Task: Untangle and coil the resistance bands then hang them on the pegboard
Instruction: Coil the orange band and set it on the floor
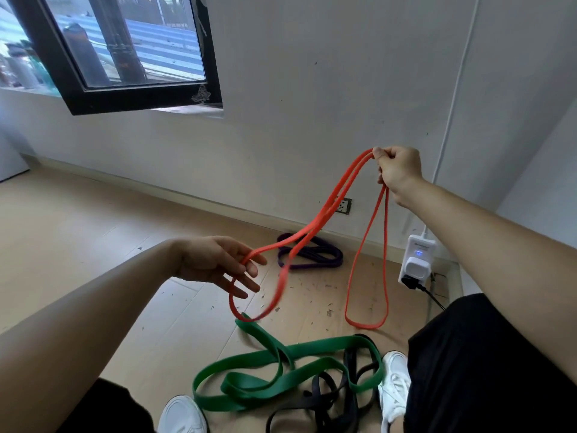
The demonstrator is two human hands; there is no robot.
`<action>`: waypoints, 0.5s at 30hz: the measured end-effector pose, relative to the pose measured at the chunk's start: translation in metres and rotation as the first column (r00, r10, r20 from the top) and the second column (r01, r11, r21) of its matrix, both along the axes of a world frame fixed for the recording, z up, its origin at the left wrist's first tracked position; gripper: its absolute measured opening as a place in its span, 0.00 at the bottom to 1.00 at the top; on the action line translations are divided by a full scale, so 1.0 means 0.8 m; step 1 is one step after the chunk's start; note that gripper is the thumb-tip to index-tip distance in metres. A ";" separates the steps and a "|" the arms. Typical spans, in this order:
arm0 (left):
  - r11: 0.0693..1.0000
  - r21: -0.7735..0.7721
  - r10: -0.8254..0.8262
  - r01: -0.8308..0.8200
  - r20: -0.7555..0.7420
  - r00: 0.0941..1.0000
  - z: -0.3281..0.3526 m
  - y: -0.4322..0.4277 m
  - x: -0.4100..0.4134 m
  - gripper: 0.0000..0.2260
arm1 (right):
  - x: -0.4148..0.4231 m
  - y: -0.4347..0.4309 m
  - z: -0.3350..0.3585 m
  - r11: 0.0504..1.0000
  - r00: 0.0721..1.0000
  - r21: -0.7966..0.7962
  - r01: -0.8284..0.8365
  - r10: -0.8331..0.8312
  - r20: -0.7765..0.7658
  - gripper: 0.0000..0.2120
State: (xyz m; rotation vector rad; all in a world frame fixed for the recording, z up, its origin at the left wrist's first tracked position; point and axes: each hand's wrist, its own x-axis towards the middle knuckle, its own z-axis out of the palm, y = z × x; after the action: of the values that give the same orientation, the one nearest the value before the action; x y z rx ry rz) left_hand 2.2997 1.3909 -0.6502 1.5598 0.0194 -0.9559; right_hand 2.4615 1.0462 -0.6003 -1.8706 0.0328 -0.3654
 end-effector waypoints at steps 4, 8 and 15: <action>0.973 0.195 0.101 -0.127 0.139 0.985 -0.004 -0.007 0.002 0.12 | 0.005 -0.003 0.001 1.000 0.999 -0.005 0.025 -0.025 0.030 0.14; 0.845 0.444 0.167 -0.300 0.313 0.935 -0.020 0.005 0.006 0.07 | 0.015 -0.013 0.004 0.992 0.989 0.023 0.126 -0.127 0.074 0.15; 0.761 0.480 0.249 -0.436 0.405 0.880 -0.030 0.028 0.011 0.07 | 0.024 -0.021 0.001 0.978 0.977 0.028 0.205 -0.207 0.060 0.16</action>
State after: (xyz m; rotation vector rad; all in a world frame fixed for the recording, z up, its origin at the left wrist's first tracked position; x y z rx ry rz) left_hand 2.3089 1.4133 -0.6741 2.1501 0.3865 -0.3936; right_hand 2.4809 1.0292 -0.5999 -1.8383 0.1885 -0.5646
